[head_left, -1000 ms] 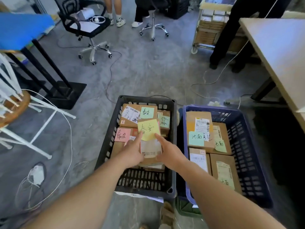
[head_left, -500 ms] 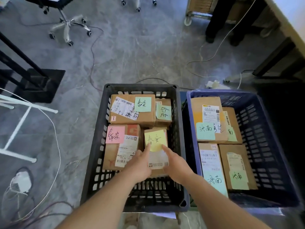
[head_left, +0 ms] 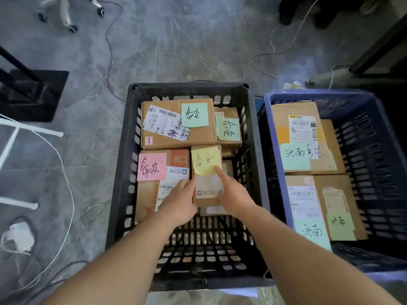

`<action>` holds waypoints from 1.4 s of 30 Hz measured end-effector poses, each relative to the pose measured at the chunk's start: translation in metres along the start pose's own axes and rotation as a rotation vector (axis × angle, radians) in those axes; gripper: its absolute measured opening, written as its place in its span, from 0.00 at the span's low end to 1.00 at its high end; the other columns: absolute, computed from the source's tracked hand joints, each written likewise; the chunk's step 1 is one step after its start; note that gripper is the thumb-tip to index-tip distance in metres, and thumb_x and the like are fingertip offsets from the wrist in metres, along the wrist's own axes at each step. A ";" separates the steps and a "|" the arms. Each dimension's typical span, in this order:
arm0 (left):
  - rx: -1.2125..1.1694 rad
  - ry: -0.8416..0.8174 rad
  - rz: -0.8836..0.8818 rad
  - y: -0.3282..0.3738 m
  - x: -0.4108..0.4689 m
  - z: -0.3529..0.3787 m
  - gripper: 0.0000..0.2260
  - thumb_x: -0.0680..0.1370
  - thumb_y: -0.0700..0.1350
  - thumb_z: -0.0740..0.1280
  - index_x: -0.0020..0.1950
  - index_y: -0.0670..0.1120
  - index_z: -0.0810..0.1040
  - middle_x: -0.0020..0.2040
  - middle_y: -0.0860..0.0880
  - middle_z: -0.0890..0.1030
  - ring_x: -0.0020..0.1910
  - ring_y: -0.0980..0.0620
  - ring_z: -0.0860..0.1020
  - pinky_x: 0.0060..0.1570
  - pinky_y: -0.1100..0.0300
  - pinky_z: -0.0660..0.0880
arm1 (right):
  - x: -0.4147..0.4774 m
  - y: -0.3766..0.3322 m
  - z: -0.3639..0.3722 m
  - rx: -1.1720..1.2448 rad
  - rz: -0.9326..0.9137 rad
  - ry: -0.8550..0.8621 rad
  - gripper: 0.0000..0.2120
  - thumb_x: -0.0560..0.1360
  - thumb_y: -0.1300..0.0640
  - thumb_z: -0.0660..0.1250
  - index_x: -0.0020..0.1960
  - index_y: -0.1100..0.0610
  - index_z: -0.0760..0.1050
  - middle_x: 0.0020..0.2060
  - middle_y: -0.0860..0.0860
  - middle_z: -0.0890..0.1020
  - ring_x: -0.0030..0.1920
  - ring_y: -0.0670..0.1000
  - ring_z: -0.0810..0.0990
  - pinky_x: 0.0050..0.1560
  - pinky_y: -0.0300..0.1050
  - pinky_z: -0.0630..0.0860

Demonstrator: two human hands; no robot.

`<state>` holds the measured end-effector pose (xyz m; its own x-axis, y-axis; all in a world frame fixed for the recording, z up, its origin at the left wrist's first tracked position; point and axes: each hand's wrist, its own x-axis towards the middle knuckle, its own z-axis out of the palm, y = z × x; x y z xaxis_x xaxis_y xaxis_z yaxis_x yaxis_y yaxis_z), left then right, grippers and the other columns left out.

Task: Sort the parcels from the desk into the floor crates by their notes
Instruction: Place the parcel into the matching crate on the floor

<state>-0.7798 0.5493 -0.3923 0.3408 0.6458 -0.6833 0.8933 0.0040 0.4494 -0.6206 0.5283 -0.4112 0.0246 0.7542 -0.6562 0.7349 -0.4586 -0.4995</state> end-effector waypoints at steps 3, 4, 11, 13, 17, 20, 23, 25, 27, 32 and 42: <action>-0.020 -0.035 -0.015 -0.003 -0.006 0.000 0.37 0.78 0.40 0.64 0.80 0.54 0.45 0.78 0.52 0.54 0.74 0.50 0.59 0.67 0.56 0.66 | -0.006 -0.003 0.001 -0.102 0.009 -0.011 0.39 0.78 0.63 0.61 0.79 0.45 0.42 0.70 0.53 0.65 0.63 0.54 0.72 0.59 0.48 0.75; -0.022 -0.034 -0.026 -0.002 -0.010 -0.002 0.37 0.78 0.41 0.64 0.80 0.53 0.45 0.78 0.52 0.53 0.74 0.50 0.59 0.68 0.55 0.65 | -0.008 -0.004 0.000 -0.132 0.020 -0.006 0.39 0.78 0.63 0.61 0.79 0.45 0.43 0.71 0.54 0.63 0.63 0.55 0.73 0.59 0.48 0.75; 0.123 0.060 -0.033 0.019 -0.054 -0.036 0.35 0.80 0.49 0.63 0.80 0.52 0.46 0.80 0.51 0.48 0.77 0.47 0.54 0.72 0.51 0.60 | -0.065 -0.035 -0.030 -0.222 0.056 0.127 0.30 0.77 0.64 0.59 0.77 0.51 0.55 0.74 0.53 0.59 0.71 0.55 0.65 0.62 0.52 0.74; 0.192 0.065 0.005 0.032 -0.072 -0.045 0.35 0.80 0.50 0.63 0.80 0.52 0.45 0.80 0.50 0.46 0.77 0.47 0.52 0.73 0.51 0.58 | -0.089 -0.048 -0.042 -0.259 0.046 0.188 0.31 0.78 0.61 0.61 0.77 0.51 0.54 0.74 0.52 0.58 0.72 0.55 0.63 0.60 0.51 0.74; 0.326 0.077 0.092 0.057 -0.113 -0.052 0.34 0.81 0.52 0.61 0.80 0.52 0.43 0.80 0.48 0.43 0.78 0.45 0.50 0.73 0.49 0.56 | -0.150 -0.065 -0.060 -0.304 0.079 0.276 0.30 0.78 0.62 0.60 0.77 0.52 0.54 0.75 0.53 0.57 0.73 0.56 0.61 0.60 0.51 0.73; 0.409 0.106 0.162 0.076 -0.142 -0.049 0.33 0.82 0.54 0.58 0.80 0.51 0.41 0.80 0.46 0.41 0.78 0.44 0.46 0.75 0.49 0.50 | -0.196 -0.064 -0.065 -0.319 0.129 0.331 0.29 0.78 0.62 0.60 0.77 0.53 0.55 0.75 0.54 0.58 0.72 0.56 0.62 0.60 0.52 0.73; 0.442 0.169 0.231 0.098 -0.161 -0.045 0.33 0.82 0.57 0.56 0.80 0.50 0.40 0.80 0.44 0.40 0.79 0.44 0.43 0.76 0.46 0.46 | -0.235 -0.061 -0.074 -0.317 0.188 0.413 0.29 0.78 0.60 0.60 0.77 0.53 0.55 0.75 0.54 0.58 0.72 0.56 0.61 0.63 0.51 0.71; 0.461 0.226 0.294 0.116 -0.171 -0.045 0.33 0.82 0.58 0.54 0.80 0.50 0.40 0.80 0.44 0.40 0.79 0.45 0.42 0.75 0.45 0.43 | -0.257 -0.058 -0.081 -0.336 0.214 0.489 0.27 0.78 0.57 0.61 0.76 0.54 0.57 0.74 0.54 0.60 0.72 0.56 0.62 0.65 0.51 0.69; 0.488 0.269 0.360 0.134 -0.180 -0.044 0.33 0.82 0.59 0.53 0.80 0.50 0.40 0.79 0.44 0.39 0.78 0.45 0.41 0.75 0.45 0.42 | -0.277 -0.054 -0.087 -0.339 0.250 0.551 0.27 0.79 0.55 0.62 0.75 0.53 0.58 0.74 0.54 0.61 0.70 0.57 0.63 0.63 0.51 0.70; 0.570 0.301 0.463 0.172 -0.200 -0.035 0.33 0.82 0.61 0.51 0.79 0.51 0.39 0.79 0.44 0.38 0.78 0.45 0.40 0.75 0.43 0.40 | -0.320 -0.039 -0.100 -0.325 0.313 0.683 0.29 0.79 0.51 0.61 0.77 0.51 0.56 0.76 0.54 0.59 0.74 0.57 0.60 0.70 0.53 0.63; 0.649 0.295 0.620 0.260 -0.252 0.037 0.32 0.82 0.61 0.50 0.79 0.50 0.38 0.79 0.45 0.37 0.78 0.45 0.37 0.74 0.42 0.37 | -0.417 0.037 -0.110 -0.311 0.424 0.839 0.34 0.78 0.43 0.62 0.78 0.52 0.53 0.77 0.55 0.58 0.75 0.58 0.58 0.73 0.53 0.58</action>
<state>-0.6222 0.3590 -0.1243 0.8015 0.5575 -0.2165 0.5961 -0.7737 0.2146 -0.5289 0.2486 -0.0945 0.7106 0.6998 -0.0732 0.6966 -0.7143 -0.0668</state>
